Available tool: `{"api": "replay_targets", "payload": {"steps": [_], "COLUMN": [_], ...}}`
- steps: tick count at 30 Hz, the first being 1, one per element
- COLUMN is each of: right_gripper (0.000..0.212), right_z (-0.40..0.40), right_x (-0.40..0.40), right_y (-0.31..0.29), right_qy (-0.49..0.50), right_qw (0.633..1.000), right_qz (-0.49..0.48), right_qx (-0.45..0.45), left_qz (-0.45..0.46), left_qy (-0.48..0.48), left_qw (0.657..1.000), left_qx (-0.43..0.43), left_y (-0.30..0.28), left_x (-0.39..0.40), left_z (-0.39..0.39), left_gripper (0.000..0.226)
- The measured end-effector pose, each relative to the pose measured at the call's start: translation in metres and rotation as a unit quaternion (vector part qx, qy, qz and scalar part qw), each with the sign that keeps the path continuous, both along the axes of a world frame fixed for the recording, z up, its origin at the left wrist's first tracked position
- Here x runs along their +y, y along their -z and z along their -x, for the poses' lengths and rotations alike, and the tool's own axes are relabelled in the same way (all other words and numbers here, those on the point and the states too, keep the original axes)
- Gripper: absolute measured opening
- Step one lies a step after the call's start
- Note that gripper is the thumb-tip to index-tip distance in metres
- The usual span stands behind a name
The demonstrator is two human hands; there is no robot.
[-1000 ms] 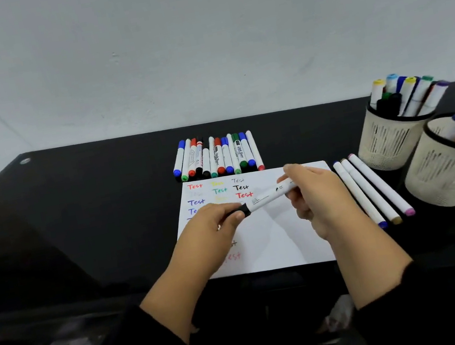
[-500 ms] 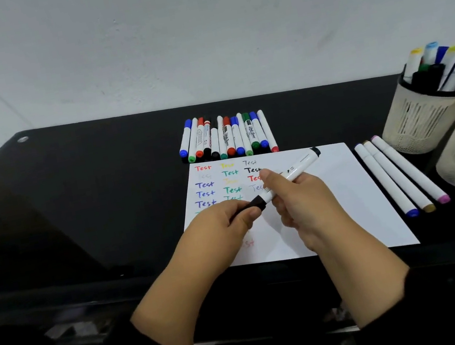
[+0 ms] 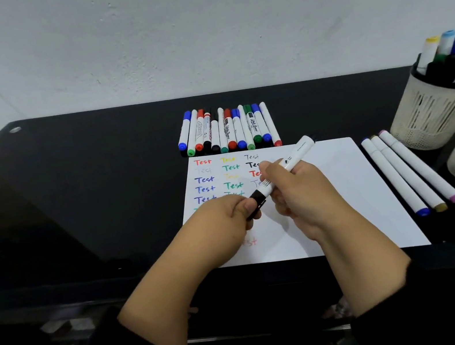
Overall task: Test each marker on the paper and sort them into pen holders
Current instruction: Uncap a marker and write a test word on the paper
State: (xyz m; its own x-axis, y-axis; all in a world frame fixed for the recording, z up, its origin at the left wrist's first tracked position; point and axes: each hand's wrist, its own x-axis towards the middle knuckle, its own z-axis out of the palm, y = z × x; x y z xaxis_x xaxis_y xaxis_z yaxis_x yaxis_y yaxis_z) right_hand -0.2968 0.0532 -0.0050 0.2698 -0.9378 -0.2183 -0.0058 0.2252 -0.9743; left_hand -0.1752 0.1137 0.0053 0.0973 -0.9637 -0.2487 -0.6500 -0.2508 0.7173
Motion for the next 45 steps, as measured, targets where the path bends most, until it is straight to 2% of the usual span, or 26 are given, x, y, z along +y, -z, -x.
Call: {"api": "replay_targets", "payload": {"steps": [5,9,11,13,18,21,23,28,31,33,36,41,45], "right_gripper": [0.029,0.025,0.023,0.023,0.028,0.029,0.027,0.02,0.021,0.024,0.024,0.016,0.016], "right_z": [-0.004,-0.011,-0.012,-0.011,-0.013,-0.015,-0.018,-0.023,-0.026,-0.013,0.015,-0.001,0.002], "right_x": [0.001,0.0,0.0,0.002,0.006,0.007,0.007,0.001,0.001,-0.01,-0.034,-0.022,-0.024], "right_y": [-0.003,-0.001,-0.002,-0.005,-0.01,-0.011,-0.008,0.0,0.002,-0.001,-0.006,0.005,0.002], "right_qy": [0.013,0.073,0.082,0.069,0.025,0.021,0.034,0.087,0.1,0.147,0.23,0.149,0.154], "right_qw": [1.0,0.997,0.996,0.997,1.0,1.0,0.999,0.995,0.993,0.986,0.971,0.986,0.985], "right_qz": [0.009,-0.007,-0.013,-0.014,-0.015,-0.02,-0.031,-0.046,-0.047,-0.043,-0.055,-0.07,-0.072], "right_qx": [-0.012,0.02,0.023,0.013,0.005,0.009,0.009,0.032,0.047,0.071,0.025,0.033,0.003], "left_qz": [0.002,0.029,0.027,0.011,-0.033,-0.055,-0.055,-0.025,0.0,0.017,0.015,0.009,0.028], "left_qy": [-0.013,-0.011,-0.001,-0.002,-0.011,-0.016,-0.02,-0.01,0.001,-0.002,-0.024,-0.049,-0.071], "left_qw": [1.0,0.99,0.985,0.991,0.999,0.997,0.998,0.977,0.963,0.956,0.969,0.975,0.981], "left_qx": [-0.005,-0.14,-0.173,-0.131,0.04,0.059,0.012,-0.212,-0.269,-0.291,-0.247,-0.216,-0.176], "left_y": [-0.002,0.001,0.001,0.001,-0.004,-0.006,-0.006,0.001,0.007,0.008,0.009,0.01,0.012], "left_x": [-0.001,-0.004,-0.006,-0.005,-0.002,0.001,0.002,0.0,-0.003,0.002,0.017,-0.002,-0.008], "left_z": [-0.001,0.006,0.007,0.004,-0.007,-0.009,-0.005,0.005,0.006,0.0,-0.013,-0.013,-0.011], "left_gripper": [0.031,0.029,0.031,0.032,0.035,0.036,0.036,0.039,0.037,0.03,0.024,0.03,0.027]}}
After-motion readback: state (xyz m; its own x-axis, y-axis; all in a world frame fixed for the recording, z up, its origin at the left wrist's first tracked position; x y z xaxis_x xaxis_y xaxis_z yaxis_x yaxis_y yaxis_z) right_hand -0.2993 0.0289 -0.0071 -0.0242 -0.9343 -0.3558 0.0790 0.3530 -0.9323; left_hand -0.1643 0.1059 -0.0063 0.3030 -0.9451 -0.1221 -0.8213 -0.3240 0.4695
